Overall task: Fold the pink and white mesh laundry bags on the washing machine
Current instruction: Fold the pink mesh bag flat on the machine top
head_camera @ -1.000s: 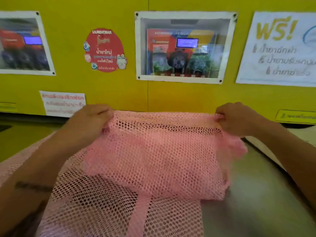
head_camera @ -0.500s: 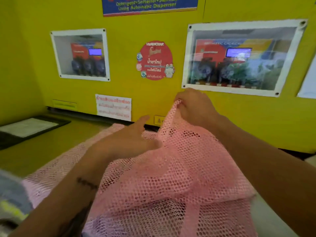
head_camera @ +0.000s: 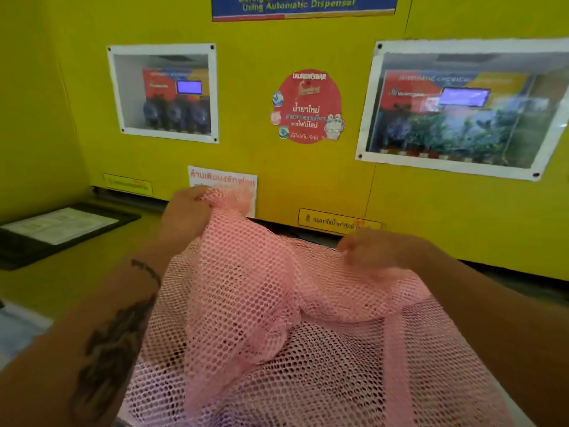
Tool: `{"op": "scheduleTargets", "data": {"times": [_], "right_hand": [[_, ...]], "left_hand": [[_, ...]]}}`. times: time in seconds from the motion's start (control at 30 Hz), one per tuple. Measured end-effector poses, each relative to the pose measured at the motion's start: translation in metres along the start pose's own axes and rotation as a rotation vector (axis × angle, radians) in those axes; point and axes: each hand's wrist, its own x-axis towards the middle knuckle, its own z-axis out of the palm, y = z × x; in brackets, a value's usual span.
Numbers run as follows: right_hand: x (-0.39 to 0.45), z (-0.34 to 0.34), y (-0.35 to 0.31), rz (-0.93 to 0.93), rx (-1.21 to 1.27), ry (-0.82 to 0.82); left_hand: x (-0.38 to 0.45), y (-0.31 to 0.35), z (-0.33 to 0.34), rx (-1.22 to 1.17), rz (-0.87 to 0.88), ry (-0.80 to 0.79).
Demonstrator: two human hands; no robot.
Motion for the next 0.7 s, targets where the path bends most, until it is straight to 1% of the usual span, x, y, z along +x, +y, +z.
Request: {"op": "scheduleTargets", "data": {"times": [0.03,0.1,0.13,0.17,0.2,0.27,0.3,0.33,0.4,0.53,0.63,0.7], "right_hand": [[0.003,0.008,0.001,-0.007,0.012,-0.007],[0.012,0.018,0.002,-0.013,0.010,-0.010],[0.017,0.021,0.003,-0.008,0.022,-0.001],[0.021,0.022,0.003,-0.006,0.030,0.011],[0.024,0.022,0.004,-0.002,0.016,0.021],[0.031,0.023,0.010,0.035,-0.050,0.056],[0.033,0.025,0.014,0.056,-0.095,0.061],[0.034,0.027,0.017,0.067,-0.117,0.050],[0.031,0.032,0.017,0.046,-0.124,0.022],[0.019,0.032,0.009,0.001,-0.067,0.035],[0.002,0.031,0.015,-0.042,0.020,0.053],[-0.009,0.032,0.022,-0.057,-0.003,-0.011]], "left_hand": [[0.004,-0.001,-0.007,-0.013,0.033,0.008],[0.018,-0.003,-0.025,0.003,0.086,0.093],[0.028,-0.003,-0.035,0.053,0.109,0.146],[0.036,-0.006,-0.046,0.115,0.110,0.164],[0.042,-0.008,-0.055,0.199,0.086,0.138],[0.045,-0.015,-0.065,0.438,-0.037,0.004],[0.041,-0.018,-0.064,0.535,-0.058,-0.056],[0.033,-0.018,-0.059,0.547,-0.038,-0.093],[0.013,-0.010,-0.041,0.477,0.080,-0.159],[-0.044,0.004,0.008,0.490,0.335,-0.436],[-0.071,0.002,0.038,0.450,0.411,-0.612],[-0.078,0.001,0.054,0.504,0.447,-0.684]]}}
